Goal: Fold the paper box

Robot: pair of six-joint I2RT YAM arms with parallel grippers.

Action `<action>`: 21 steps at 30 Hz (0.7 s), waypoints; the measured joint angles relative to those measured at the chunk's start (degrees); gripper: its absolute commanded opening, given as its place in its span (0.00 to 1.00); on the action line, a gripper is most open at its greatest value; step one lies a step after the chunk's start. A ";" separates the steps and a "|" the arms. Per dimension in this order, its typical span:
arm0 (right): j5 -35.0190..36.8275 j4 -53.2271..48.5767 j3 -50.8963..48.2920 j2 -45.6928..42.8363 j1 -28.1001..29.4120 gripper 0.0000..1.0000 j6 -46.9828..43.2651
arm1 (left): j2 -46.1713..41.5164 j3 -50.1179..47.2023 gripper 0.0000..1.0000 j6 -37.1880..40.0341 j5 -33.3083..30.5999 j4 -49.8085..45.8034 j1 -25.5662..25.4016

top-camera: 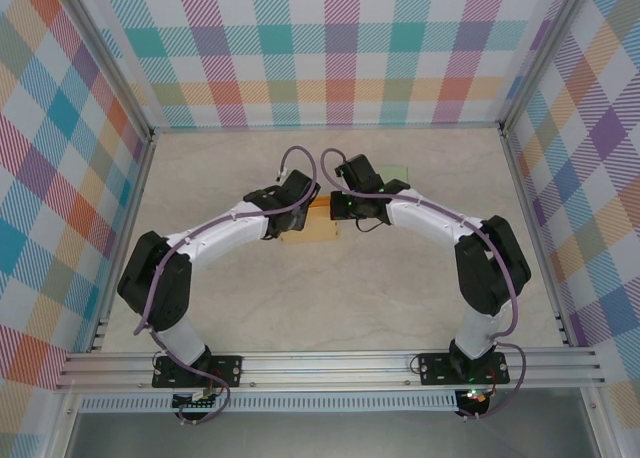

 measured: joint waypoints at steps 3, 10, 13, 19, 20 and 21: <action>0.42 1.20 -0.63 -0.04 0.07 0.00 0.00 | -0.76 -0.07 0.73 -0.83 -0.02 -0.96 -0.13; 0.83 2.27 -1.11 -0.09 0.07 0.00 0.00 | -5.11 -1.70 0.74 -2.54 0.22 -2.01 -0.20; 1.05 2.34 -1.16 -0.09 0.15 0.00 0.00 | -7.93 -3.04 0.68 -3.43 -0.02 -2.14 -0.20; 1.64 3.41 -1.86 -0.26 0.42 0.00 -0.02 | -9.88 -3.87 0.57 -3.63 -1.75 -2.34 -0.04; 1.68 3.52 -1.92 -0.31 0.44 0.00 -0.02 | -9.75 -3.87 0.56 -3.56 -1.73 -2.36 0.07; 1.68 3.52 -1.95 -0.31 0.46 0.00 -0.02 | -9.57 -3.87 0.56 -3.54 -1.73 -2.27 0.28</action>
